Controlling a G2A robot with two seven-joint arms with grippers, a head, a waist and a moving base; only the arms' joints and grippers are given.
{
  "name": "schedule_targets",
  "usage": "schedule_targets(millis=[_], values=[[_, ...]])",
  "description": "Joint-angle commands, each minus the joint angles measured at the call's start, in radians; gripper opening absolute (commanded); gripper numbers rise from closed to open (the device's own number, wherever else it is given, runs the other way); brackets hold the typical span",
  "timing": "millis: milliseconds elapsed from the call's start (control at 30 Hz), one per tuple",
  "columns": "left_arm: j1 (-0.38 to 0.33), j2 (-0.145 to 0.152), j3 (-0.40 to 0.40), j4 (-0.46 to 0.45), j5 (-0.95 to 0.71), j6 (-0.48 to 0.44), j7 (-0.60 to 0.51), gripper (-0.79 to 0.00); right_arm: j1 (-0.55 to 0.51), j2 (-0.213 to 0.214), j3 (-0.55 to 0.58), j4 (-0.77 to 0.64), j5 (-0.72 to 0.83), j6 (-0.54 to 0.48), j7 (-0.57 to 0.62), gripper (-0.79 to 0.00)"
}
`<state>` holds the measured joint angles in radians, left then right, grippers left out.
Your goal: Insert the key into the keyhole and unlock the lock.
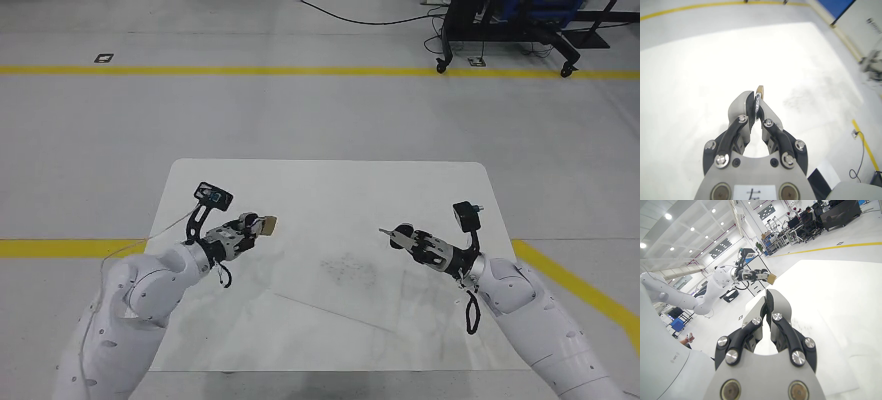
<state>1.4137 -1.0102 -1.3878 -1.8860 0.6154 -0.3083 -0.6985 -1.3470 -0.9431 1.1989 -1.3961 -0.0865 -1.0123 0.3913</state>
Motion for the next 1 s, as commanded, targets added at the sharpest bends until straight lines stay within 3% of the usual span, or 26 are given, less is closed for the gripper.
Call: schedule_targets(millis=[0, 200, 233, 400, 567, 700, 967], values=[[0.003, 0.002, 0.000, -0.005, 0.023, -0.039, -0.017, -0.785, 0.000, 0.000, 0.000, 0.000, 0.000, 0.000, 0.000, -0.785], [0.004, 0.001, 0.002, -0.008, 0.015, -0.043, -0.009, -0.785, 0.000, 0.000, 0.000, 0.000, 0.000, 0.000, 0.000, -0.785], [0.011, -0.004, 0.016, 0.006, -0.071, -0.055, 0.026, -0.785, 0.000, 0.000, 0.000, 0.000, 0.000, 0.000, 0.000, -0.785], [-0.083, -0.029, 0.105, 0.200, -0.518, -0.203, 0.047, -0.785, 0.020, -0.022, -0.066, -0.044, 0.057, 0.000, -0.055, -0.785], [-0.224, -0.054, 0.215, 0.369, -0.722, -0.280, -0.044, -0.785, 0.094, -0.057, -0.151, -0.007, 0.112, 0.000, -0.106, -0.785], [-0.240, -0.056, 0.235, 0.375, -0.721, -0.295, -0.072, -0.785, 0.135, -0.075, -0.179, 0.004, 0.123, 0.000, -0.126, -0.785], [-0.195, -0.050, 0.242, 0.305, -0.825, -0.328, -0.154, -0.785, 0.217, -0.116, -0.270, 0.048, 0.153, 0.000, -0.111, -0.785]])
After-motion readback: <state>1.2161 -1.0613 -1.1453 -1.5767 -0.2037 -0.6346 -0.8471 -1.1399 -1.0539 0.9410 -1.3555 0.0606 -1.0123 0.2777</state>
